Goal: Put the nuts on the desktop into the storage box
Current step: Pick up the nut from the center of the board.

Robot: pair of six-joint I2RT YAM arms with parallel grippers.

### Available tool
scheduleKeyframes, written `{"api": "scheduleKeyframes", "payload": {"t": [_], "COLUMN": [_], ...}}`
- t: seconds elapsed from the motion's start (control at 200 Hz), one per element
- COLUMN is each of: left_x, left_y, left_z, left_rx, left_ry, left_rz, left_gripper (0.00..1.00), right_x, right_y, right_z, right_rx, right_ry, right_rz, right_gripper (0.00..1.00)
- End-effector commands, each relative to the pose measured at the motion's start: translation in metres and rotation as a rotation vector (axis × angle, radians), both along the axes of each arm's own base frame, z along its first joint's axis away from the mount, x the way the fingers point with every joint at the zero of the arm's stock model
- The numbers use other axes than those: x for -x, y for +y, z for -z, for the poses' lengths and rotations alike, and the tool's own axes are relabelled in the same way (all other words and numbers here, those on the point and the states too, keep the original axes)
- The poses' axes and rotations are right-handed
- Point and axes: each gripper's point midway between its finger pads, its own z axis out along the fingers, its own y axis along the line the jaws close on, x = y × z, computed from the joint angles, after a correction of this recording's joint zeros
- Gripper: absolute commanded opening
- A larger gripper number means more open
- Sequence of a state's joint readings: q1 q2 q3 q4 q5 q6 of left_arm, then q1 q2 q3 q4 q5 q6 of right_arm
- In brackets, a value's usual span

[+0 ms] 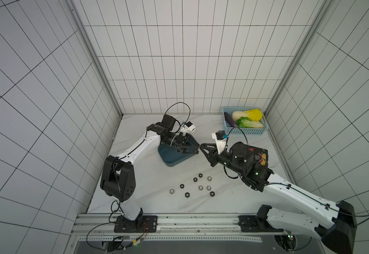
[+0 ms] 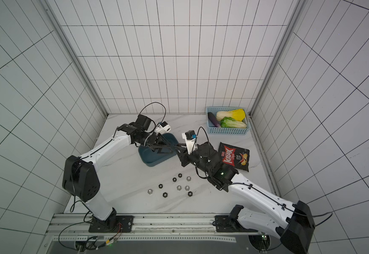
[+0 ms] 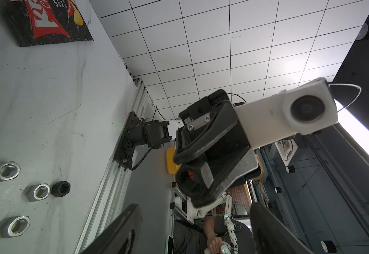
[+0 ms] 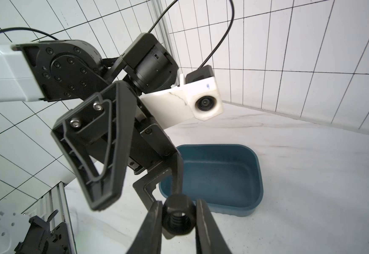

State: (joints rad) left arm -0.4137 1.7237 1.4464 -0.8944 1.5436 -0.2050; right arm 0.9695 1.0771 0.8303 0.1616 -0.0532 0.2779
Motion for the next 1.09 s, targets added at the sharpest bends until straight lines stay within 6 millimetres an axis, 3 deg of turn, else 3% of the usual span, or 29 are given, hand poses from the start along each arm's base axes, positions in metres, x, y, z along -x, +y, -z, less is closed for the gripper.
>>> {"api": "scheduleKeyframes", "payload": {"t": [0.0,0.36,0.595,0.74,0.845,0.935,1.09], "left_x": [0.001,0.005,0.006,0.007,0.007,0.005,-0.017], "left_y": [-0.002,0.0,0.0,0.0,0.0,0.0,0.012], "left_z": [-0.012,-0.017,-0.018,-0.019,-0.018,-0.015,-0.003], "left_rx": [0.064,0.095,0.101,0.103,0.095,0.074,0.005], "left_ry": [0.021,0.027,0.018,0.012,0.0,-0.023,-0.065], "left_rz": [0.038,0.055,0.057,0.058,0.051,0.034,-0.06], "left_gripper": [0.75,0.34,0.14,0.1,0.09,0.08,0.08], "right_x": [0.006,0.004,0.003,0.003,0.0,-0.003,-0.001], "right_y": [0.011,0.013,0.011,0.009,0.006,0.0,-0.007], "right_z": [-0.014,-0.002,0.0,0.002,0.001,-0.001,-0.003], "right_rx": [-0.055,0.012,0.013,0.019,0.02,0.024,0.05], "right_ry": [-0.028,-0.065,-0.076,-0.077,-0.078,-0.081,-0.079], "right_rz": [-0.041,-0.033,-0.026,-0.017,0.008,0.037,0.049], "right_gripper": [0.23,0.23,0.23,0.29,0.44,0.51,0.64]}}
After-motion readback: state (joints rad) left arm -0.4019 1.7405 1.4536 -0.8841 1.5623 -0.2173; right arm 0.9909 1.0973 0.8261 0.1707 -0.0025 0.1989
